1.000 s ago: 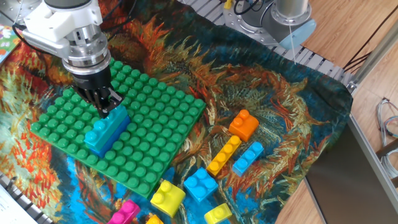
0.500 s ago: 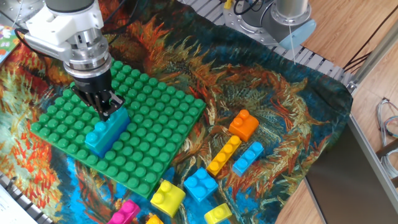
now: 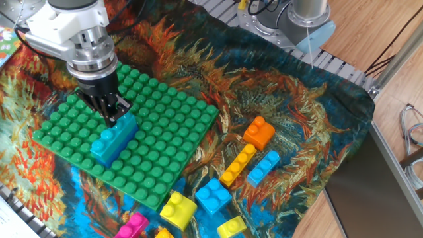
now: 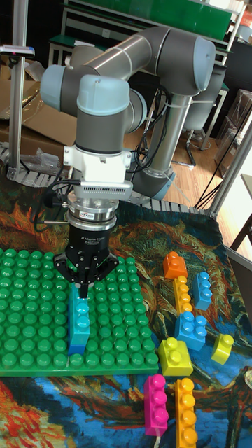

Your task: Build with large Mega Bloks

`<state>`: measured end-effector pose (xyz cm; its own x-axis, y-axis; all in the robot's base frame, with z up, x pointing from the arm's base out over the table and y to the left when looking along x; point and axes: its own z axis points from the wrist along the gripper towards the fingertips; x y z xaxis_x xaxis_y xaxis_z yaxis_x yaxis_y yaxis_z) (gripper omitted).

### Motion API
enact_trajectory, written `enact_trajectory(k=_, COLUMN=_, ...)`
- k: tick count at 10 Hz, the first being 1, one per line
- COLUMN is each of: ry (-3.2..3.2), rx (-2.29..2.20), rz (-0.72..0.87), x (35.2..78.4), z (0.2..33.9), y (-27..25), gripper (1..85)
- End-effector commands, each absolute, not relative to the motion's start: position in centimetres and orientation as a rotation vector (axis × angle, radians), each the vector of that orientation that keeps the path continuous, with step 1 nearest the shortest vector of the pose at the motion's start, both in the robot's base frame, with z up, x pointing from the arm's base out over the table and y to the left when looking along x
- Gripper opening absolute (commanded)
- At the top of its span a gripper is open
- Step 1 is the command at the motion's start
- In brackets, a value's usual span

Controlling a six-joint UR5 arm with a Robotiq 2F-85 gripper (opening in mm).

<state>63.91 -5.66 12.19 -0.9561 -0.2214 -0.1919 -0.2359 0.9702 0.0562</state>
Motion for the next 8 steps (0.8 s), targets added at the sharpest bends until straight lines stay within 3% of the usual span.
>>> enact_trajectory(k=1, ry=2.931, rx=-0.325, rz=0.133, x=64.3, z=12.5, y=-5.3, gripper=1.3)
enact_trajectory(k=8, ry=2.918, rx=-0.348, rz=0.121, x=64.6, z=11.4, y=-5.8, gripper=1.3)
